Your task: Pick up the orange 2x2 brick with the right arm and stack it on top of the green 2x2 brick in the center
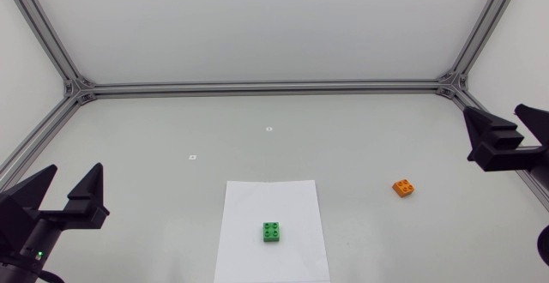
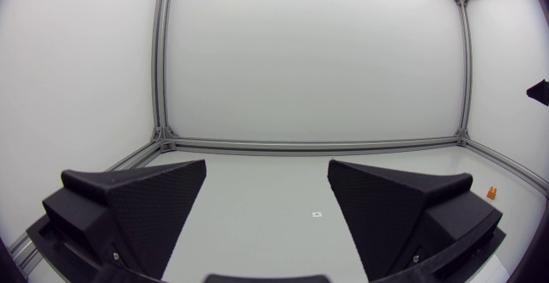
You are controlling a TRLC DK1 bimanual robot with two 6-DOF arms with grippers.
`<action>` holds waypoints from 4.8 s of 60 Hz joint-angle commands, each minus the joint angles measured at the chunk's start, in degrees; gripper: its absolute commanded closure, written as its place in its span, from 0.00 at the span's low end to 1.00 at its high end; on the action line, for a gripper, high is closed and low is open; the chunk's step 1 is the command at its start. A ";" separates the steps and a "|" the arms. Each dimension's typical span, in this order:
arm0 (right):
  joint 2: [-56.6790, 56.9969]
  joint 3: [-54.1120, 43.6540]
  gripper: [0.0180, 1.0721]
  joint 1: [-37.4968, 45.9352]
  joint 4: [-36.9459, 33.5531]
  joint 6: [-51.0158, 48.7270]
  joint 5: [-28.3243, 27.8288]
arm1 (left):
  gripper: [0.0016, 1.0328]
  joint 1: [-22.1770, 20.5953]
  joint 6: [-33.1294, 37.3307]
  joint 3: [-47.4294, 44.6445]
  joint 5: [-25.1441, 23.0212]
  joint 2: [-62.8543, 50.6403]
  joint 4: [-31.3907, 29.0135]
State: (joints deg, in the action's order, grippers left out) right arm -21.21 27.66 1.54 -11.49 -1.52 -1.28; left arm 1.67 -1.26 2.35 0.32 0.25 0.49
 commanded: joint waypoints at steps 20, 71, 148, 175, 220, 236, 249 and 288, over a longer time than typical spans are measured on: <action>-21.68 16.37 0.04 2.15 -13.12 5.74 -3.29 | 0.04 0.26 0.73 -2.35 -0.23 0.45 -0.84; -56.31 37.12 0.04 6.98 -41.51 -19.84 -5.14 | 0.04 0.26 0.73 -2.35 -0.23 0.45 -0.84; -82.32 36.76 0.05 3.29 -36.24 -21.60 0.93 | 0.04 0.26 0.73 -2.35 -0.23 0.45 -0.84; -84.17 33.78 0.11 4.17 -31.93 -21.77 0.75 | 0.04 0.26 0.73 -2.35 -0.23 0.45 -0.84; -83.82 31.67 0.27 1.89 -30.26 -20.63 1.01 | 0.04 0.26 0.73 -2.35 -0.23 0.45 -0.84; -83.82 31.93 0.36 1.71 -30.00 -20.45 1.19 | 0.04 0.26 0.73 -2.35 -0.23 0.45 -0.76; -83.99 31.93 0.41 1.97 -29.91 -20.63 1.19 | 0.04 0.26 0.73 -2.35 -0.23 0.45 -0.84; -84.61 31.84 0.55 1.89 -29.12 -20.63 1.37 | 0.04 0.26 0.73 -2.35 -0.32 0.45 -0.84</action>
State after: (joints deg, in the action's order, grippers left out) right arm -104.60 60.69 3.68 -40.66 -22.55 -0.10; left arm 1.67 -1.26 2.35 0.32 0.25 0.49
